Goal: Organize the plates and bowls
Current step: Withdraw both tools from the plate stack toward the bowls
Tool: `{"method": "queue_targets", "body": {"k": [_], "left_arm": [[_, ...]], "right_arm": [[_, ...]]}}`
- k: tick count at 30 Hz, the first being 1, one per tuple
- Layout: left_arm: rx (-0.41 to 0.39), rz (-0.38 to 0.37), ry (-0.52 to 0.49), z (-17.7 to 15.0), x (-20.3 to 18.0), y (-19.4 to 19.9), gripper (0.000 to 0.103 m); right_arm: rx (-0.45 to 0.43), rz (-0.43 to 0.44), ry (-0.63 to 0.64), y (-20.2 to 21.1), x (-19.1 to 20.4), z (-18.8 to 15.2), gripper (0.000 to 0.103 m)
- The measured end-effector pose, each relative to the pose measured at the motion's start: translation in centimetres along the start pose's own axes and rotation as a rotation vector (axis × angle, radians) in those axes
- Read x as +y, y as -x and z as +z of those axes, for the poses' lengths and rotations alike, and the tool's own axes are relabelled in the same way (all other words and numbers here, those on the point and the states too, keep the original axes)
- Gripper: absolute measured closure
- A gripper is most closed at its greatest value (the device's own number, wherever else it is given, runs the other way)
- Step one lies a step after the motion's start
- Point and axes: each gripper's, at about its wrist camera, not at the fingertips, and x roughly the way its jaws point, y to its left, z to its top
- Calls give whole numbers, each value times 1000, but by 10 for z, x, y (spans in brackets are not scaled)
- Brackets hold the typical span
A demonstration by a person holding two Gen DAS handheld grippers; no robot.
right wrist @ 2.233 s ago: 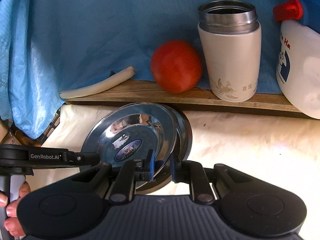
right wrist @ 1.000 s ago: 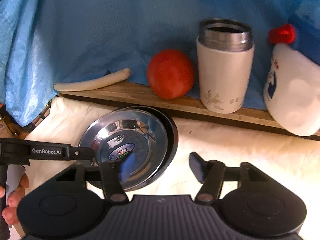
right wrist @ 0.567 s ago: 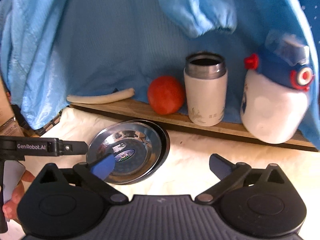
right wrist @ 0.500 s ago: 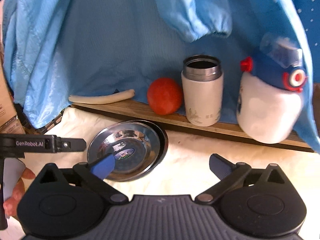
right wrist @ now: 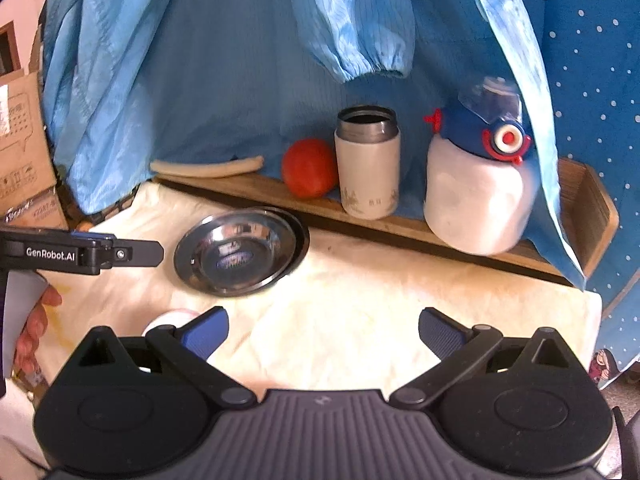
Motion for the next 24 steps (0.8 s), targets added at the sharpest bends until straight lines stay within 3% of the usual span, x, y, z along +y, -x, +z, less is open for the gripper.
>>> {"method": "queue_targets", "body": {"k": [10,24], "left_arm": [[44,-8,-64,-25,-12,17,1],[124,22,-33,-61,-27,35,1]], "right_arm": [[51,10,41,21,-6,-18,0],[125,35,122,30,-11,-37,0]]}}
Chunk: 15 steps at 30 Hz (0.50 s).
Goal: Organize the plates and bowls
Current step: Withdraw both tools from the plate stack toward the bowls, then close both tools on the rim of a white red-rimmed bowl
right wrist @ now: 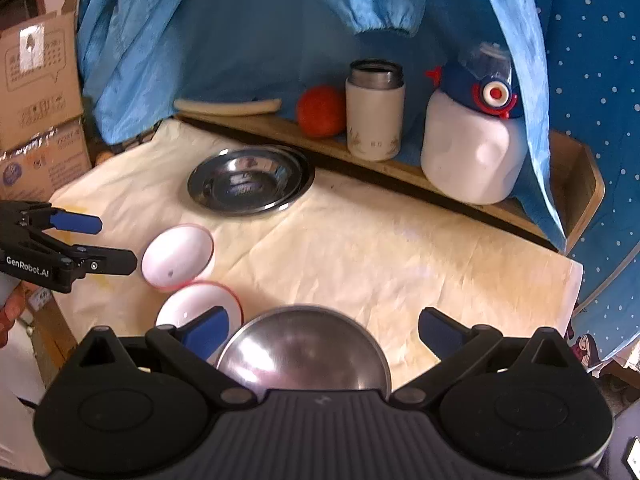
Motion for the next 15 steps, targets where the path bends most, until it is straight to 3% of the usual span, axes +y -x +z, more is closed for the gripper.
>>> {"method": "queue_targets", "body": {"k": [10,15], "left_arm": [[79,-19,22,-20,-12,1,1],[149,-66,45,-26,-16,-8,1]], "right_arm": [[84,9,54,8,-2,-16,0],[126,17,76,7,-4,-19,0]]}}
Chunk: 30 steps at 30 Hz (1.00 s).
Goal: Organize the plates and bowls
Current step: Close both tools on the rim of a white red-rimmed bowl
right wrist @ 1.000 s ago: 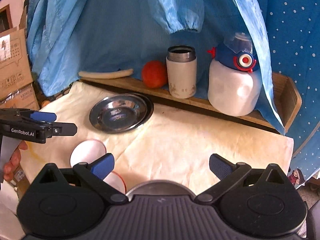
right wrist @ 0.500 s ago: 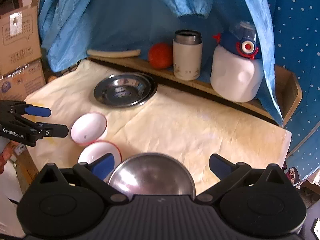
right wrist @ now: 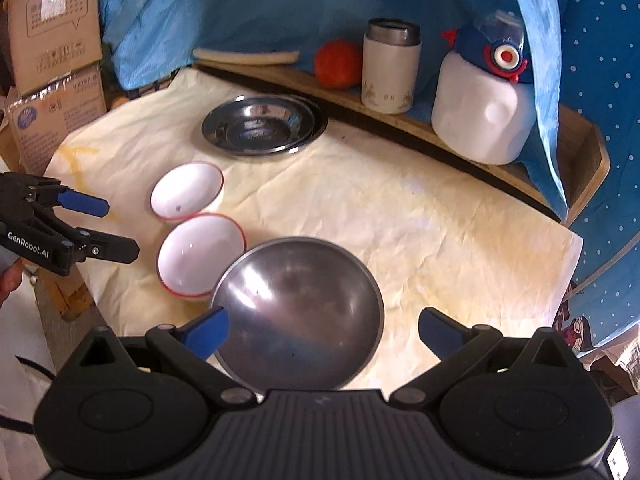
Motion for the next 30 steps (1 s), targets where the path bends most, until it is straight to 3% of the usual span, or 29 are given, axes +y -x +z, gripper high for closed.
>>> {"method": "queue_targets", "body": {"k": [8,21,30], "left_arm": [[88,-42,25,-4,-2,-15,1],[124,-85,167,2,6,-26,1],[130,-85,187,3,7,-30,1]], "right_arm": [[52,41,24,-6,-11,3,0],[82,138,224,-30,0,39,0],[97,191,333,-45,13,60,0]]}}
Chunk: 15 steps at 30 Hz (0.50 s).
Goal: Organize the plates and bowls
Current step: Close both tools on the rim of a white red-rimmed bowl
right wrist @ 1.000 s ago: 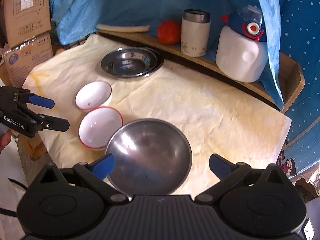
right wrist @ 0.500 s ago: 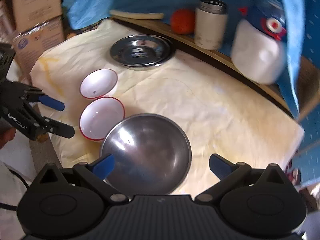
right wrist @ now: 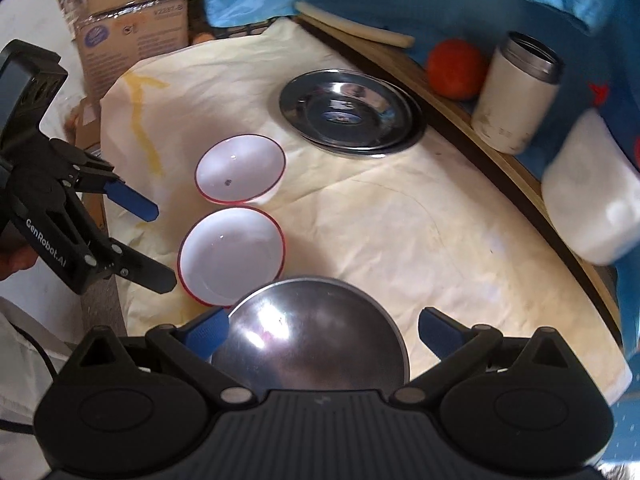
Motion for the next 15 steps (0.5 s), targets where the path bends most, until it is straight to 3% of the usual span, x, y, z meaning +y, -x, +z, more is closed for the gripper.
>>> {"method": "queue_targets", "body": {"k": [10,15], "left_arm": [[-10,-17,45,-1,5,-1,2],[0,-31,51,-2,4,-4,10]], "right_arm": [[52,88,111,-33,-10,36,1],[95,126,128,-51,-10,48,11]]}}
